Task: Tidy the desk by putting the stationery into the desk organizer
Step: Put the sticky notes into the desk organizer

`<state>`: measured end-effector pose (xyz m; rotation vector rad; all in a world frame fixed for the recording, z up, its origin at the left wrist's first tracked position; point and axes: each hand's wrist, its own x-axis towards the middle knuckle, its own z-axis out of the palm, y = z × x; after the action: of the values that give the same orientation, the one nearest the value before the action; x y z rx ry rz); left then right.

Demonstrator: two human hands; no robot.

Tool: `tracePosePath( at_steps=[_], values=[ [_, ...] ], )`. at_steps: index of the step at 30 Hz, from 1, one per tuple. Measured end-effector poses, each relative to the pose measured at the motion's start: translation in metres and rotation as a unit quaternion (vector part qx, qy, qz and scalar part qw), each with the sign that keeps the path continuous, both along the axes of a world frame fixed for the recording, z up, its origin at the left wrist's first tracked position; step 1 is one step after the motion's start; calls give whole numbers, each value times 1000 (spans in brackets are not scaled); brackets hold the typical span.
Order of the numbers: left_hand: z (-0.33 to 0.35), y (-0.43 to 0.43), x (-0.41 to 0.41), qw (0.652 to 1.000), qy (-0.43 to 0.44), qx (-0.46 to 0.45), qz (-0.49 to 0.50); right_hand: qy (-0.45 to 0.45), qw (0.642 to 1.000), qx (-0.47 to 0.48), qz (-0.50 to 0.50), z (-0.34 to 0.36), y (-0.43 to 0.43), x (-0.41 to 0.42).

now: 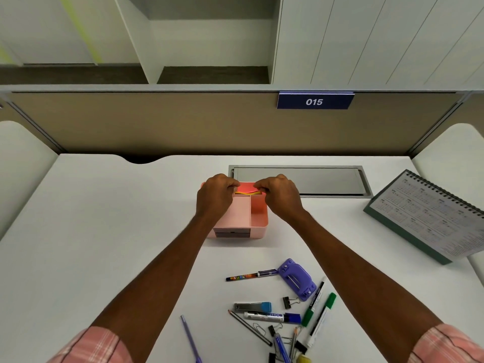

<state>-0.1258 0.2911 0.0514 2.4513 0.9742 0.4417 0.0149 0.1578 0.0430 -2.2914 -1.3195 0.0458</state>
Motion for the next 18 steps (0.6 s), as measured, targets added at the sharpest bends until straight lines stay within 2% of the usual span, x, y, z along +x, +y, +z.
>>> tracePosePath(
  at_steps=[18],
  values=[
    [4, -45, -25, 995, -94, -30, -16, 24, 997, 62, -35, 5, -33, -27]
  ],
)
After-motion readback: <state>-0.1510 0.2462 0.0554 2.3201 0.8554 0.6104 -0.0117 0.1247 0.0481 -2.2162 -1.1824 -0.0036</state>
